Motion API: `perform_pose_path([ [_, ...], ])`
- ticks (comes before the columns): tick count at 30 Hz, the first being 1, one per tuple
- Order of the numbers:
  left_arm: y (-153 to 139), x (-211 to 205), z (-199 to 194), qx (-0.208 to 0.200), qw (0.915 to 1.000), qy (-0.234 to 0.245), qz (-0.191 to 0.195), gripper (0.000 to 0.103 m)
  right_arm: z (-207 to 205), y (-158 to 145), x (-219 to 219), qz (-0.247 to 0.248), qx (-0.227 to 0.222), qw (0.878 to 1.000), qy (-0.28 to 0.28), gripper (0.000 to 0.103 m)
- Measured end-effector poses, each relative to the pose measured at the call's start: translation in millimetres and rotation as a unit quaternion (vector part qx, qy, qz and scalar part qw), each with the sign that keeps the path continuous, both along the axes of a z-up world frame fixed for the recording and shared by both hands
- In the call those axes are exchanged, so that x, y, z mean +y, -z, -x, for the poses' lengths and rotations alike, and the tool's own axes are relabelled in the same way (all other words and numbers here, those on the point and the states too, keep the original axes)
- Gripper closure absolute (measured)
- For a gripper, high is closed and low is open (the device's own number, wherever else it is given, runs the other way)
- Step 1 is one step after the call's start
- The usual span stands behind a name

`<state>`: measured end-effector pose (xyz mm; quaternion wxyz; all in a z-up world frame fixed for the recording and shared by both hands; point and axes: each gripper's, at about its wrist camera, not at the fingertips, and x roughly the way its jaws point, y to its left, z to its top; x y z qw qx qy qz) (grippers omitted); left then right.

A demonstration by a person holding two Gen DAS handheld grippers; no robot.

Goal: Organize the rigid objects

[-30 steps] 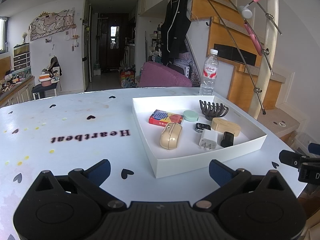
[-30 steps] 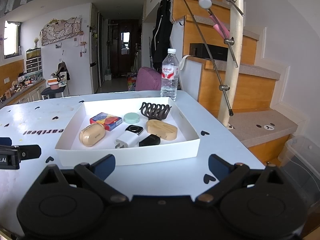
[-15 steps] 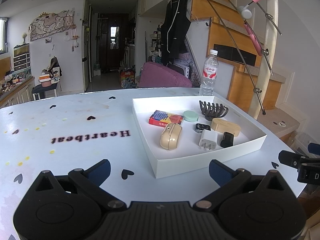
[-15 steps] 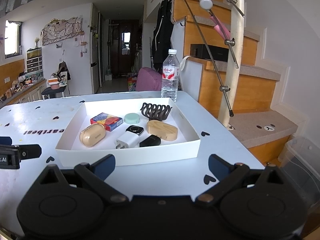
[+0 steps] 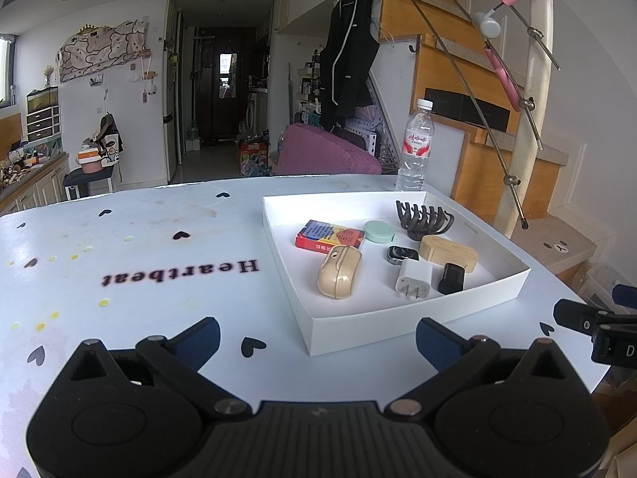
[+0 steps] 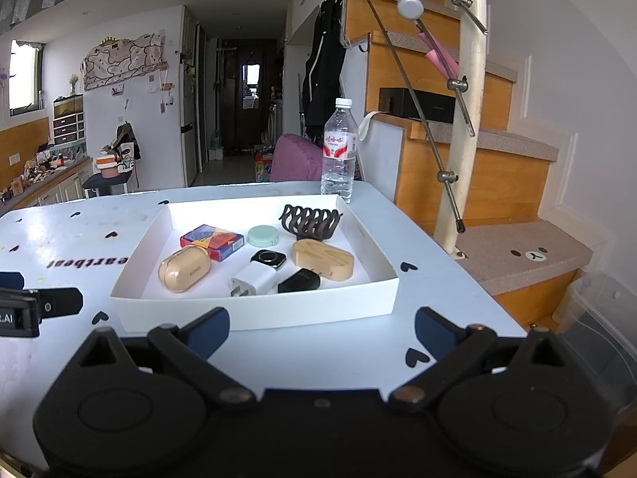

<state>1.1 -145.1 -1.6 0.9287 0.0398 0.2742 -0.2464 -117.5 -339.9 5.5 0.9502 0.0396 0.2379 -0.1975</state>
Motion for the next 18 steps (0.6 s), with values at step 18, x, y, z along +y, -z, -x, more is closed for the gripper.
perform_pose_path([
  [18, 0.3, 0.2, 0.3, 0.0, 1.0, 0.0, 0.0, 0.0, 0.3, -0.7, 0.5, -0.001, -0.001, 1.0, -0.002, 0.002],
])
